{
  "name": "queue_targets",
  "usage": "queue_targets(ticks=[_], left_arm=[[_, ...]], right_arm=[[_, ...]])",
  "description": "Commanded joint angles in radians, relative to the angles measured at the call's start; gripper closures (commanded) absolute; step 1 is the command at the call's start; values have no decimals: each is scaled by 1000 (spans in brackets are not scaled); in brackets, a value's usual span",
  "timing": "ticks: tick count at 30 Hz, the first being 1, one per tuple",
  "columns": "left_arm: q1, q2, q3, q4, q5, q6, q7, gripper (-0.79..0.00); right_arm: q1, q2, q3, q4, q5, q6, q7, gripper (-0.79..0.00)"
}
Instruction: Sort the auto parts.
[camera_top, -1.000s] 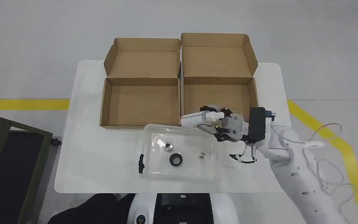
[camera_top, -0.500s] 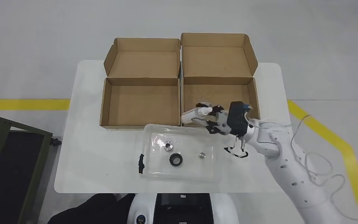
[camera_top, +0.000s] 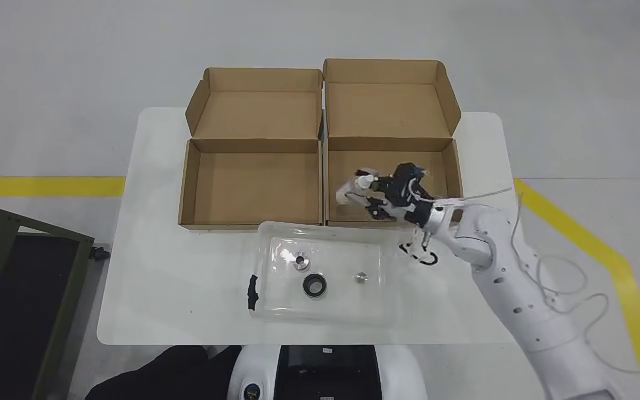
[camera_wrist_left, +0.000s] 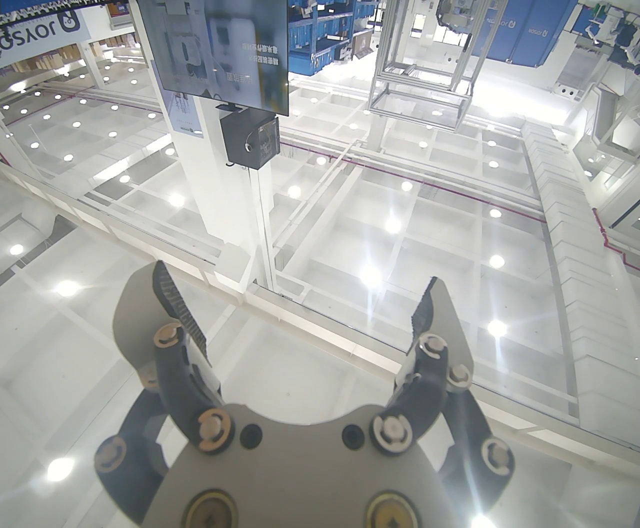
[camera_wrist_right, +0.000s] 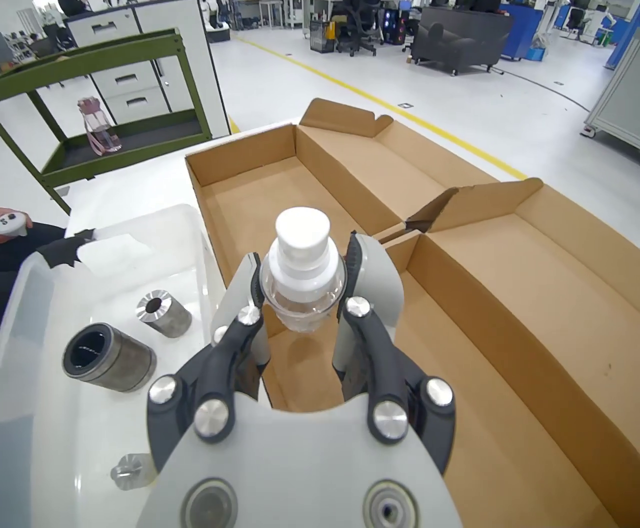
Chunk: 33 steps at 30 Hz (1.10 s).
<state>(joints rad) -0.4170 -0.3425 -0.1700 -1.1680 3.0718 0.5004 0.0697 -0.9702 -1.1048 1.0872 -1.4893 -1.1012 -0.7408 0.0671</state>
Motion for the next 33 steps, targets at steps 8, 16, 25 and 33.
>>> queue_targets(ticks=[8, 16, 25, 33], left_arm=[[0, 0, 0, 0, 0, 0, 0, -785], [0, 0, 0, 0, 0, 0, 0, -785], [0, 0, 0, 0, 0, 0, 0, -785], [0, 0, 0, 0, 0, 0, 0, -785]], right_arm=[[30, -12, -31, 47, -33, 60, 39, 0], [60, -24, -62, 85, -69, 107, 68, 0], [87, -37, -88, 127, -92, 139, 87, -68], [95, -46, -102, 149, -110, 162, 85, -366]])
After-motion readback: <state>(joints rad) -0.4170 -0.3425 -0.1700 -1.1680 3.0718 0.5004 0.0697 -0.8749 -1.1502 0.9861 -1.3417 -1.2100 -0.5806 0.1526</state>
